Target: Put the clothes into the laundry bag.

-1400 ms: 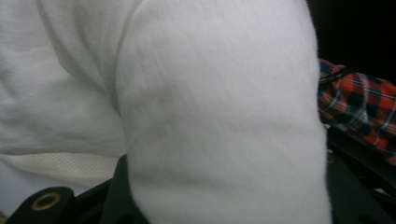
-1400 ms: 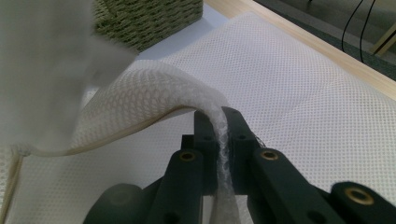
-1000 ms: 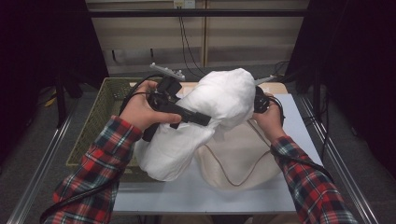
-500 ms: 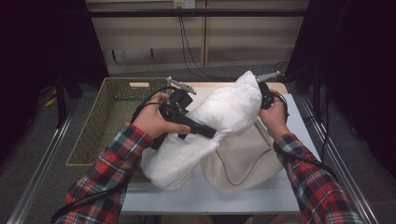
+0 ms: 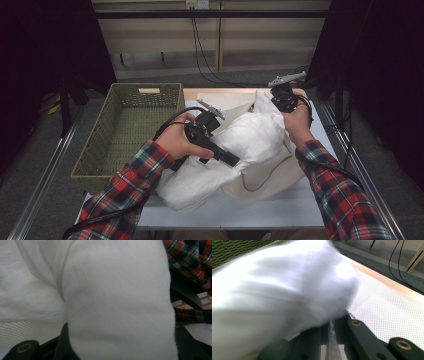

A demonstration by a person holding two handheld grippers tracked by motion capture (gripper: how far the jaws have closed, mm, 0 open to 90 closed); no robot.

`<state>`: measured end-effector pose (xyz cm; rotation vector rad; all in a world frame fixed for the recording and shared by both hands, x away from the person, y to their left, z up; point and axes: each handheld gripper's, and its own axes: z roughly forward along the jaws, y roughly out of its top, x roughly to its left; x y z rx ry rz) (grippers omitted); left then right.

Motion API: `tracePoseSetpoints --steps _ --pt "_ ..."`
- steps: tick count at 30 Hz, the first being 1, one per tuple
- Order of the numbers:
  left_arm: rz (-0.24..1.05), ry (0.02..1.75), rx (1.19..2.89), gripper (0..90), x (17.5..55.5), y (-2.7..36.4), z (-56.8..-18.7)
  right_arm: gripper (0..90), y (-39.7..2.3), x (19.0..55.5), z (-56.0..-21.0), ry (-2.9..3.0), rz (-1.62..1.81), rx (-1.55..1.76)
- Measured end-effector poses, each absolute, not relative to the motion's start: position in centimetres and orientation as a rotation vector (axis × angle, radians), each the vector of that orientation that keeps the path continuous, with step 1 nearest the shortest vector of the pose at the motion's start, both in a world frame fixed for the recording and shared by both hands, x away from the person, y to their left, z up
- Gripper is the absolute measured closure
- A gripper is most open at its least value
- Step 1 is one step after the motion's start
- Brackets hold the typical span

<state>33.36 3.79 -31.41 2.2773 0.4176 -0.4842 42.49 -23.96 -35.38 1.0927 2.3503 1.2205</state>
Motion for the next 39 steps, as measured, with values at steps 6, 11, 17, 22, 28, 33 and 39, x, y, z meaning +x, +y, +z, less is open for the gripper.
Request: tracePoseSetpoints --steps 6,11,17,22,28,33,39 --pt "-0.473 0.456 2.333 54.1 33.8 3.1 -32.5 86.0 -23.6 42.2 -34.5 2.347 1.227 1.077" --pt "-0.396 0.542 2.336 54.2 34.8 2.7 -33.0 86.0 -23.3 42.0 -33.5 2.336 1.227 1.044" --pt "-0.317 0.674 2.280 54.1 36.0 2.9 -33.1 86.1 -23.5 41.8 -32.7 2.330 1.221 1.024" --pt "-0.250 0.746 2.255 54.0 36.4 2.9 -33.1 86.1 -23.7 41.6 -32.6 2.330 1.223 1.022" --pt "-0.288 0.679 2.287 54.0 35.9 2.2 -33.5 86.2 -23.7 41.5 -32.6 2.326 1.212 1.024" --pt "-0.322 0.599 2.316 54.1 35.4 1.4 -33.8 86.2 -23.6 41.5 -32.6 2.329 1.227 1.018" --pt "-0.336 0.553 2.356 54.2 35.2 0.8 -34.4 86.3 -23.1 41.4 -32.5 2.331 1.241 1.004"
